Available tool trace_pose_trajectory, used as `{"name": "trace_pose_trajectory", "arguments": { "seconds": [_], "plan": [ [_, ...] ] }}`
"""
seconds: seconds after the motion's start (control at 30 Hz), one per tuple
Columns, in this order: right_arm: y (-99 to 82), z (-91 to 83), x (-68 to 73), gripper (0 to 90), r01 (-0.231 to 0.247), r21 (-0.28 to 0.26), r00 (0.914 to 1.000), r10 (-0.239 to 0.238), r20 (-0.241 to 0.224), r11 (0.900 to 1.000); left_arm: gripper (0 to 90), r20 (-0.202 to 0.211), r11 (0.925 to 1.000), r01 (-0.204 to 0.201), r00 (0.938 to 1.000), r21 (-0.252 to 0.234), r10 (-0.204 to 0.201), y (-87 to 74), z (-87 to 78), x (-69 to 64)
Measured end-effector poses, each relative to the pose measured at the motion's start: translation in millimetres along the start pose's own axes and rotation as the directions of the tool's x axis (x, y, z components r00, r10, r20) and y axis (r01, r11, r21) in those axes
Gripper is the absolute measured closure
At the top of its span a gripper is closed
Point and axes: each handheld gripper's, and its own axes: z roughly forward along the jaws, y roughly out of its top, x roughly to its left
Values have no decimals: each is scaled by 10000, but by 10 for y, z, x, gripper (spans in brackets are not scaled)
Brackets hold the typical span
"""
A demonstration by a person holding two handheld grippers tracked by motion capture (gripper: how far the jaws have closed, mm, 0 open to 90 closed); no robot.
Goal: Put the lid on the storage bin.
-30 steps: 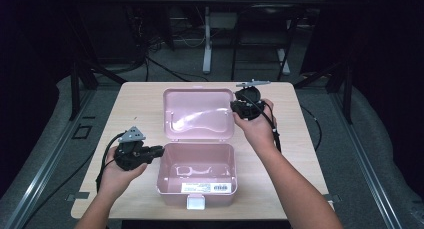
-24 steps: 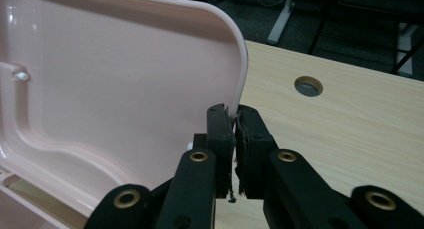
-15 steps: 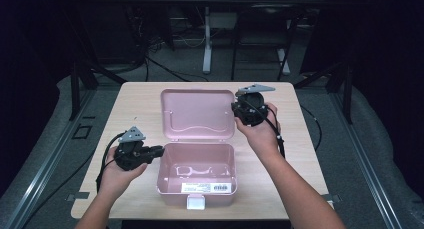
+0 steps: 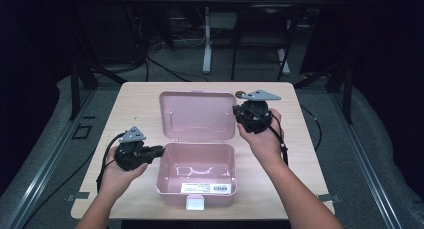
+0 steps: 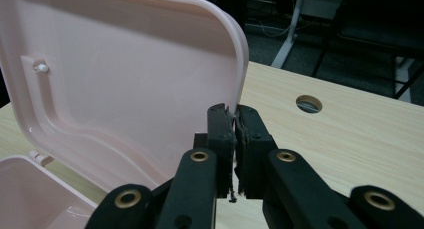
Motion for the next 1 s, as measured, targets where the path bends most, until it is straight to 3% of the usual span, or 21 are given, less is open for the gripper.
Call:
{"name": "trace_pose_trajectory", "arguments": {
  "seconds": [0.23, 0.63, 1.0],
  "plan": [
    [-44, -61, 37, 863, 103, -314, 9999, -103, 21, 9995, 816, -22, 10000, -26, 10000, 11, 26, 0, -1, 3],
    [-33, -34, 42, 866, 54, -376, 10000, -52, 48, 9993, 816, 39, 9998, 186, 9998, -4, -186, -3, -4, 11],
    [-75, -132, 68, 866, 99, -535, 9999, -104, -101, 9985, 814, 30, 9995, 306, 9995, -83, -305, -10, -1, 10]
  ]
}}
